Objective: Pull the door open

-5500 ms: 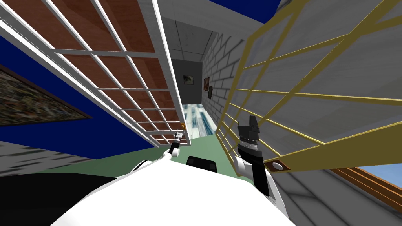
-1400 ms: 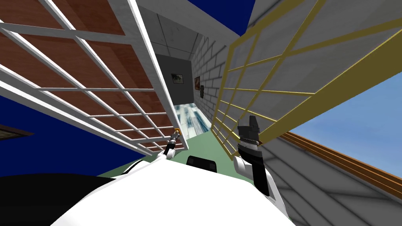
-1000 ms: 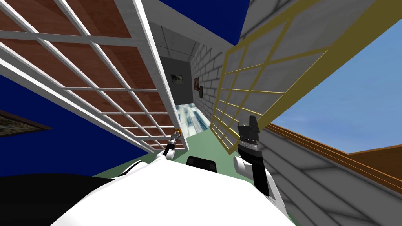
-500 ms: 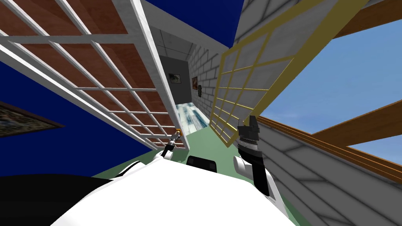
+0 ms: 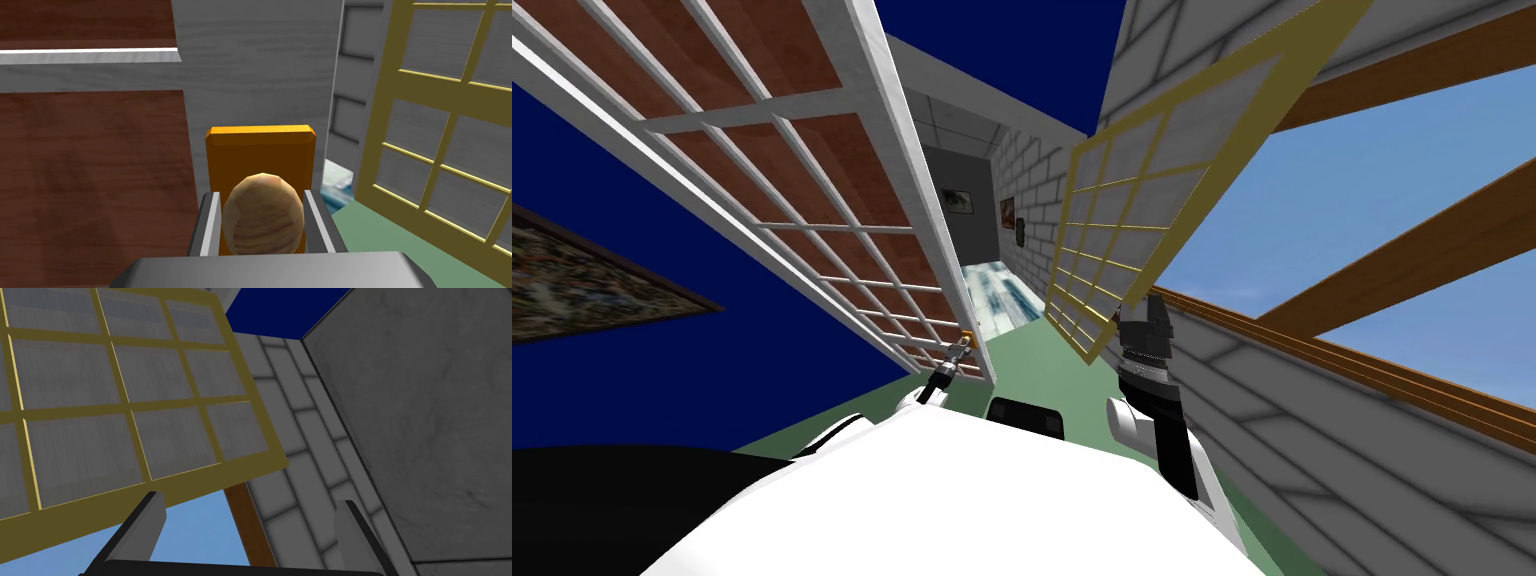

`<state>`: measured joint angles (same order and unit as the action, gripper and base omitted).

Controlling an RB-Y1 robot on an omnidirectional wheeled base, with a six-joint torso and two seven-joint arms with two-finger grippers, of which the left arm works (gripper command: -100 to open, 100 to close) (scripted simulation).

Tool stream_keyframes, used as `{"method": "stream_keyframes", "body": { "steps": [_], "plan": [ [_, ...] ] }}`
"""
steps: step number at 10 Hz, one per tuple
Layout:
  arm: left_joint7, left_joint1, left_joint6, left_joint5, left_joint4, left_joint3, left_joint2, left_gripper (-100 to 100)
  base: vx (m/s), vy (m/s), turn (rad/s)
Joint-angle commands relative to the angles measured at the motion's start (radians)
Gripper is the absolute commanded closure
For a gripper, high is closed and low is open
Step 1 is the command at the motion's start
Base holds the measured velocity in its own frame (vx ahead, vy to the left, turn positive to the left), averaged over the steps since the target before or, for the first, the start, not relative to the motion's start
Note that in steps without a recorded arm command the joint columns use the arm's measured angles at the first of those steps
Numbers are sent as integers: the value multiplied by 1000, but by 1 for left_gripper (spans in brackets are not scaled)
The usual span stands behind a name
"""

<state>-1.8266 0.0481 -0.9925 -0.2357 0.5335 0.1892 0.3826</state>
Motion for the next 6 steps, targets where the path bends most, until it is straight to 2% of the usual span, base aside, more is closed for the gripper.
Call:
{"method": "stream_keyframes", "body": {
  "steps": [1, 2, 4, 6],
  "plan": [
    [-24, -5, -30, 18, -7, 24, 10, 100, -219, 83, -72],
    [-38, -12, -43, 28, -4, 38, 19, 100, -187, 58, -65],
    [-45, -15, -49, 33, -3, 44, 24, 100, -116, 39, -9],
    [-75, -30, -77, 54, 4, 74, 43, 100, -177, 83, -56]
  ]
}}
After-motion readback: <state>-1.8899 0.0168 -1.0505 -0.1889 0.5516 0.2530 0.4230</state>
